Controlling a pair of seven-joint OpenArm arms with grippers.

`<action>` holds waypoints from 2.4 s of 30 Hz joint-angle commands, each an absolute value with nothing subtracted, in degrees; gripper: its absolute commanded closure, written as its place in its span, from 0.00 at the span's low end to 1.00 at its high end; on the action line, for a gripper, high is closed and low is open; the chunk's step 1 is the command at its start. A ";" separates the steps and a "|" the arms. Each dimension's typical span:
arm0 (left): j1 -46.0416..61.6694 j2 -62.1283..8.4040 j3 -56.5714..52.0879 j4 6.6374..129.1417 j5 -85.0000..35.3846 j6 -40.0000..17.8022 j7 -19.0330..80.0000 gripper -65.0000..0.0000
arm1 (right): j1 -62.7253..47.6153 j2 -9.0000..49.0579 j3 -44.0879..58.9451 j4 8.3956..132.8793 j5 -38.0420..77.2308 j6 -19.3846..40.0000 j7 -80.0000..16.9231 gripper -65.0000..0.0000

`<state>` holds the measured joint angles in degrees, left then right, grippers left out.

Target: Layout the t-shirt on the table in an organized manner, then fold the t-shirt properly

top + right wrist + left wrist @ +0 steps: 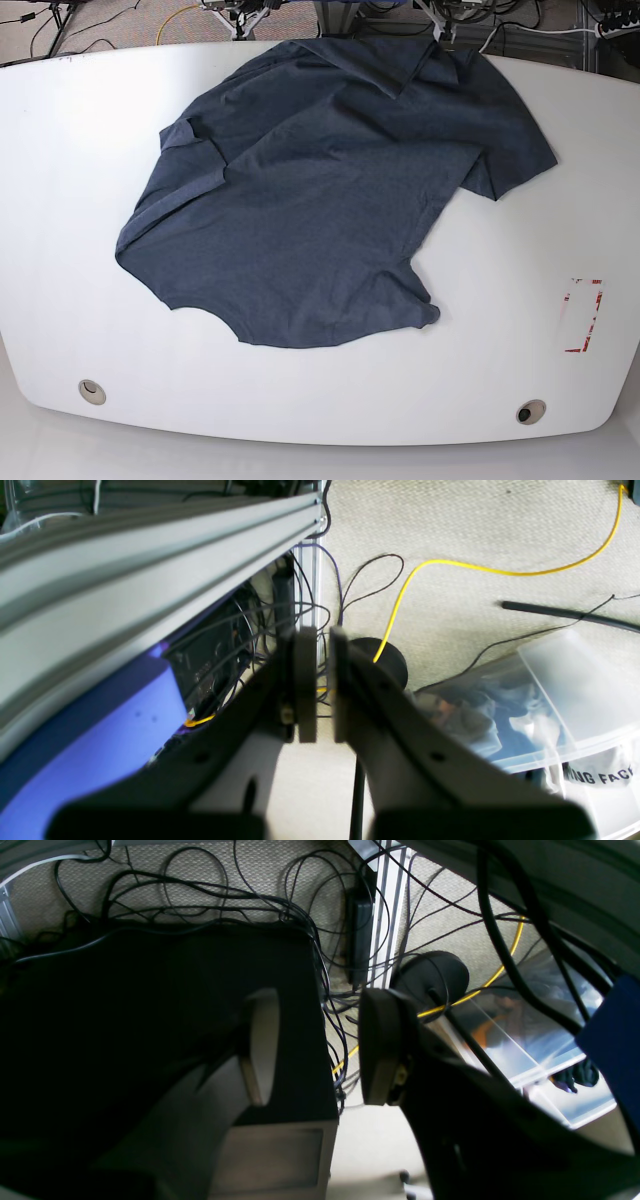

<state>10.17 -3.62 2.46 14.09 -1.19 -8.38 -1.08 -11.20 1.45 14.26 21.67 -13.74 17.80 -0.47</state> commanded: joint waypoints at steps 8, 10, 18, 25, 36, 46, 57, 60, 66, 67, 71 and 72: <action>15.69 -4.97 2.42 18.68 -1.36 -8.48 -7.25 0.63 | -17.71 -0.04 14.29 28.00 -13.76 17.89 4.53 0.93; 16.22 -4.97 2.33 19.82 -1.36 -8.48 -7.25 0.63 | -18.95 -0.04 14.37 29.32 -13.76 17.89 4.70 0.93; 24.04 -5.32 2.24 30.99 -1.36 -8.57 -7.25 0.63 | -25.98 -2.33 14.29 39.08 -13.76 17.89 4.88 0.93; 32.31 -6.55 -0.75 45.41 -1.45 -8.57 -7.25 0.63 | -34.59 -4.53 14.02 53.32 -13.76 18.24 4.70 0.93; 47.87 -6.90 -4.26 65.10 -1.45 -8.66 -7.08 0.63 | -47.87 -5.32 10.24 73.45 -13.67 18.24 4.53 0.93; 60.44 -6.90 -7.69 81.27 -1.45 -8.66 -7.08 0.63 | -57.71 -6.20 9.45 86.46 -8.48 18.24 4.53 0.93; 71.96 -8.13 -10.24 99.21 -1.54 -8.66 -7.08 0.63 | -67.74 -6.11 9.45 100.18 -2.24 18.33 4.35 0.93; 73.80 -8.22 -11.47 102.99 -2.86 -8.66 -7.08 0.63 | -70.20 -6.29 9.36 104.31 -0.57 18.33 2.95 0.93; 75.00 -10.68 -14.90 107.91 -11.56 -9.54 -6.99 0.63 | -72.84 -6.11 9.45 110.64 3.91 18.33 1.10 0.93; 75.00 -11.30 -15.25 108.44 -12.88 -9.98 -6.99 0.63 | -73.01 -6.11 9.45 111.16 4.26 18.33 1.10 0.93; 75.00 -13.58 -17.10 109.49 -18.77 -12.53 -6.99 0.63 | -71.69 -6.02 9.63 112.84 4.44 18.33 1.10 0.93; 75.00 -13.85 -17.27 109.67 -19.65 -12.88 -6.99 0.63 | -71.16 -6.02 9.71 113.01 4.44 18.33 1.10 0.93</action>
